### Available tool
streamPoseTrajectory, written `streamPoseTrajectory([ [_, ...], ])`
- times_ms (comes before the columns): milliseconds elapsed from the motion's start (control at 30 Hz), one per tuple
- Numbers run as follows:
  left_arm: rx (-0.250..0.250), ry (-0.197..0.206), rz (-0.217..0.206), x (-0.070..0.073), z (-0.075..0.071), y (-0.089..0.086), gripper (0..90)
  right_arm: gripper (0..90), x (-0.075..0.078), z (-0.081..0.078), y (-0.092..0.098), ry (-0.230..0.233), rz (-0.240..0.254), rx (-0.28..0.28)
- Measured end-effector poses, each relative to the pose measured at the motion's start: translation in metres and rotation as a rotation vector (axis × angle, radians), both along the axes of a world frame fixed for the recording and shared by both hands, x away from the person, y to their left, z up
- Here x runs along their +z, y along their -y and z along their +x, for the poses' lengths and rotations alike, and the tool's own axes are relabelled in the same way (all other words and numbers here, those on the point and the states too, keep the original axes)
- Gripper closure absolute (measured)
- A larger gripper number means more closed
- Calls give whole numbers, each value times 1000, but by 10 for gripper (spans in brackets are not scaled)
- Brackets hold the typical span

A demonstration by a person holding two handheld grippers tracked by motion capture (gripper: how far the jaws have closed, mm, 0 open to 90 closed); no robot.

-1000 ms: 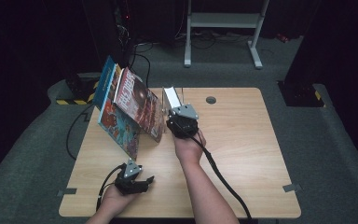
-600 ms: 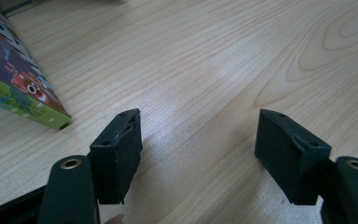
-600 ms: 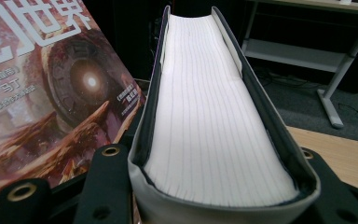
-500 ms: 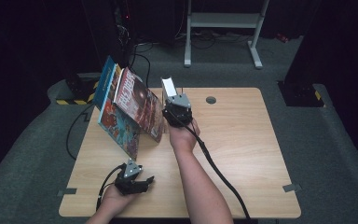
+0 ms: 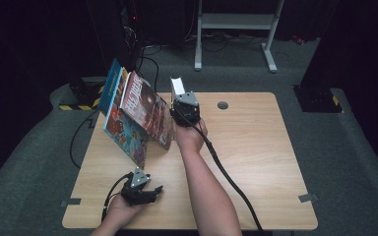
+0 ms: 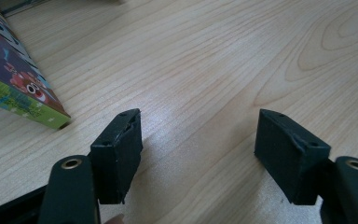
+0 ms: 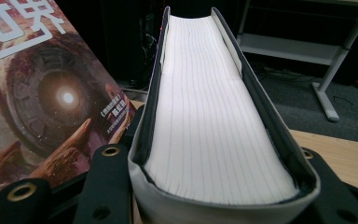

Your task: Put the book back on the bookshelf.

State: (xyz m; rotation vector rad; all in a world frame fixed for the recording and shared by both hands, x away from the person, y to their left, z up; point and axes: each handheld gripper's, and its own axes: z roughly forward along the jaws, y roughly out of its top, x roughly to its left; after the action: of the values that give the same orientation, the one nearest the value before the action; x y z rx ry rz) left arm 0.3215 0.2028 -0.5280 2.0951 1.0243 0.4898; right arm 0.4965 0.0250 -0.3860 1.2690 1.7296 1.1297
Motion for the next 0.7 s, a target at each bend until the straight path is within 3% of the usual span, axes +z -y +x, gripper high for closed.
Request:
streamPoseTrajectory([
  [267, -2, -7, -8, 0, 0, 0, 326, 541, -5, 6, -4, -3, -15, -12],
  [700, -3, -9, -8, 0, -1, 0, 328, 541, -7, 13, -3, -4, 4, -27],
])
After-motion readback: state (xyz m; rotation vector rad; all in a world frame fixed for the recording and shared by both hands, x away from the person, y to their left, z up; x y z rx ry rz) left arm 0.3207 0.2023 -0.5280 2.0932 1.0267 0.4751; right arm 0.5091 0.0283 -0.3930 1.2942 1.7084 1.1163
